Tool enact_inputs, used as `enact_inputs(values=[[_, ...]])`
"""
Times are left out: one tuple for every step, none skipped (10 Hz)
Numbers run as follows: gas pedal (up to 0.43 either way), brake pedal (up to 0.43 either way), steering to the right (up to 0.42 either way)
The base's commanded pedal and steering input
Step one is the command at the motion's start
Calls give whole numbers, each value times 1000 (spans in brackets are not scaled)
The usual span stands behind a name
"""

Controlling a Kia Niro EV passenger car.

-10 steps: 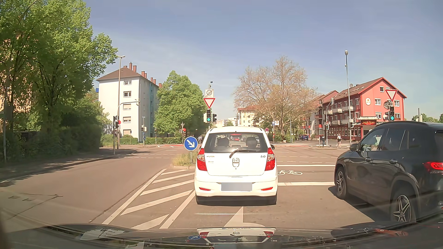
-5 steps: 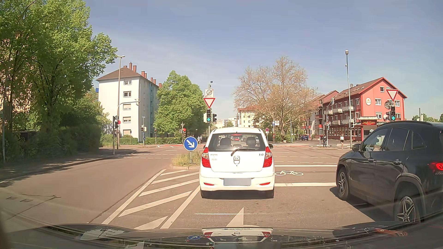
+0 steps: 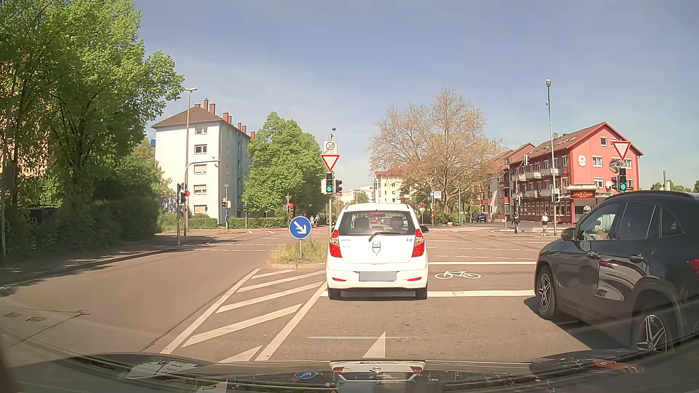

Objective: Follow the waypoints while adhering to traffic rules and regulations

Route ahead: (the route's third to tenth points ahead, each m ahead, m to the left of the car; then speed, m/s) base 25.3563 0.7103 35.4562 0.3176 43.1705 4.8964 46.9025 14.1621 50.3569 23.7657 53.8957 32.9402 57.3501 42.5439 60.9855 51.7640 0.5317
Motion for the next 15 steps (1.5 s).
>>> enact_inputs(values=[[28, 0, -13], [39, 0, -13], [79, 0, -13], [79, 0, -13], [87, 0, -13], [87, 0, -13], [87, 0, -13], [87, 0, -13], [87, 0, -13], [87, 0, -12], [87, 0, -12], [87, 0, -10], [87, 0, -10], [87, 0, -9], [87, 0, -8]])
